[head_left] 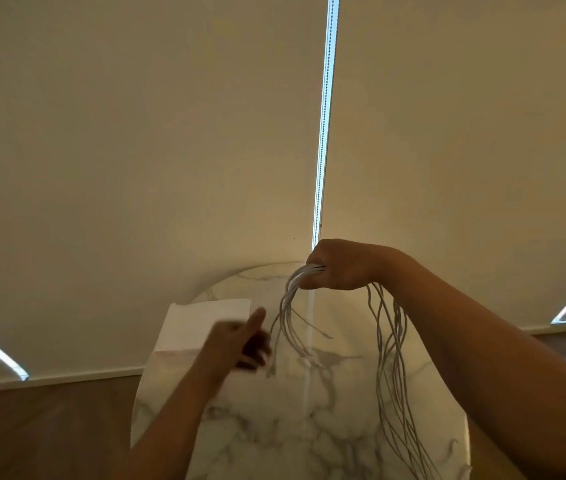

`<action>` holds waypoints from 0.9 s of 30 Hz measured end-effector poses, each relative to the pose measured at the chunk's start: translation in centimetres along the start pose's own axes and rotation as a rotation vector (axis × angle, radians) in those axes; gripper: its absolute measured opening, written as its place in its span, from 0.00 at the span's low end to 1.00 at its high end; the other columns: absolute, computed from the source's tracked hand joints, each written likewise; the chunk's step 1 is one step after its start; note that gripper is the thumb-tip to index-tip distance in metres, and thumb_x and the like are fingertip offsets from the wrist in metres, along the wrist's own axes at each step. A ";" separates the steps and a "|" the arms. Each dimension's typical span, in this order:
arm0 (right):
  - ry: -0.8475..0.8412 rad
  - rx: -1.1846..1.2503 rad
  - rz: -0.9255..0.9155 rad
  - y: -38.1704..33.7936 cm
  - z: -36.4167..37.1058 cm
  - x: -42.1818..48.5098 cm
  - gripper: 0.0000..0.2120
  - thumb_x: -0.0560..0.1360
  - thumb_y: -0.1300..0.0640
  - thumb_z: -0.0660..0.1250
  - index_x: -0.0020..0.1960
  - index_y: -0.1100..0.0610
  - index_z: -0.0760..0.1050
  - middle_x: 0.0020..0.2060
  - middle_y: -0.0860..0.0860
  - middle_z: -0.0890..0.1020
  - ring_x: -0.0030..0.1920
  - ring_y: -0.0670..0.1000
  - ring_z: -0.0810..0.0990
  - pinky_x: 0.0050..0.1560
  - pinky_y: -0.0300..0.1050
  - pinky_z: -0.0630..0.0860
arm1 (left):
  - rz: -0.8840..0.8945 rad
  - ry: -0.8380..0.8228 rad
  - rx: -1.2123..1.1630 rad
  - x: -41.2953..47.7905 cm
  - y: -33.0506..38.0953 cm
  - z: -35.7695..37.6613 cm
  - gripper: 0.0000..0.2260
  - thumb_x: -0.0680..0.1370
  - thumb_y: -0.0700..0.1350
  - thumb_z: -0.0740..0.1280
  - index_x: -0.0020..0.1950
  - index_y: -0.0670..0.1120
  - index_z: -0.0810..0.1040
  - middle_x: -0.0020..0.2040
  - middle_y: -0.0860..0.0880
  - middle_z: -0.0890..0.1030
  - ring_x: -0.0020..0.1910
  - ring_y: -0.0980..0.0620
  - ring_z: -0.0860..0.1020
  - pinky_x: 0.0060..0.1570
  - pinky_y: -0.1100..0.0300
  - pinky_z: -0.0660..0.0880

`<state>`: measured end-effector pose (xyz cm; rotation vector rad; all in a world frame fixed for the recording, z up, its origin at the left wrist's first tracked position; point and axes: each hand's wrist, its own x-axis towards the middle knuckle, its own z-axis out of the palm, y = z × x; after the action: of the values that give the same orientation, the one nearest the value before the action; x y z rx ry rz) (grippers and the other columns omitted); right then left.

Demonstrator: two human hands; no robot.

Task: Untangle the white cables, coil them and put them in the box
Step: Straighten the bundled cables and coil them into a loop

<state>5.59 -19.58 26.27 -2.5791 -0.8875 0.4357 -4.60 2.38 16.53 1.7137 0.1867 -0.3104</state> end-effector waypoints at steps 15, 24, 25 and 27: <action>0.109 0.494 0.084 0.9 -3.1 -4.0 0.20 0.79 0.58 0.64 0.28 0.57 0.68 0.21 0.53 0.67 0.21 0.50 0.62 0.24 0.39 0.62 | 0.635 -0.210 0.262 4.9 11.1 4.5 0.22 0.80 0.56 0.61 0.40 0.37 0.76 0.27 0.46 0.66 0.24 0.53 0.62 0.26 0.62 0.62; 0.137 0.774 0.240 5.7 2.2 -4.2 0.22 0.78 0.58 0.68 0.28 0.60 0.64 0.21 0.53 0.64 0.21 0.50 0.62 0.25 0.41 0.64 | 0.612 0.041 -0.160 6.4 14.1 -3.5 0.20 0.82 0.50 0.60 0.31 0.48 0.68 0.26 0.55 0.63 0.22 0.58 0.57 0.21 0.67 0.55; 0.150 0.777 0.259 6.0 2.4 -4.1 0.21 0.78 0.58 0.68 0.29 0.60 0.64 0.21 0.53 0.64 0.21 0.49 0.61 0.24 0.40 0.62 | 0.583 0.053 -0.157 6.4 13.3 -4.1 0.20 0.83 0.50 0.59 0.31 0.48 0.66 0.27 0.54 0.62 0.22 0.58 0.56 0.21 0.66 0.54; 0.268 0.771 0.248 6.1 1.1 -3.7 0.19 0.76 0.58 0.69 0.31 0.61 0.66 0.21 0.53 0.65 0.21 0.49 0.61 0.24 0.39 0.60 | 0.526 0.073 -0.155 6.5 11.4 -4.9 0.19 0.83 0.51 0.59 0.33 0.48 0.66 0.27 0.53 0.61 0.23 0.57 0.55 0.23 0.64 0.52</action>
<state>5.51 -26.12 23.19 -1.9573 -0.2256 0.3869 5.47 5.01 25.94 1.5564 -0.1836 0.1527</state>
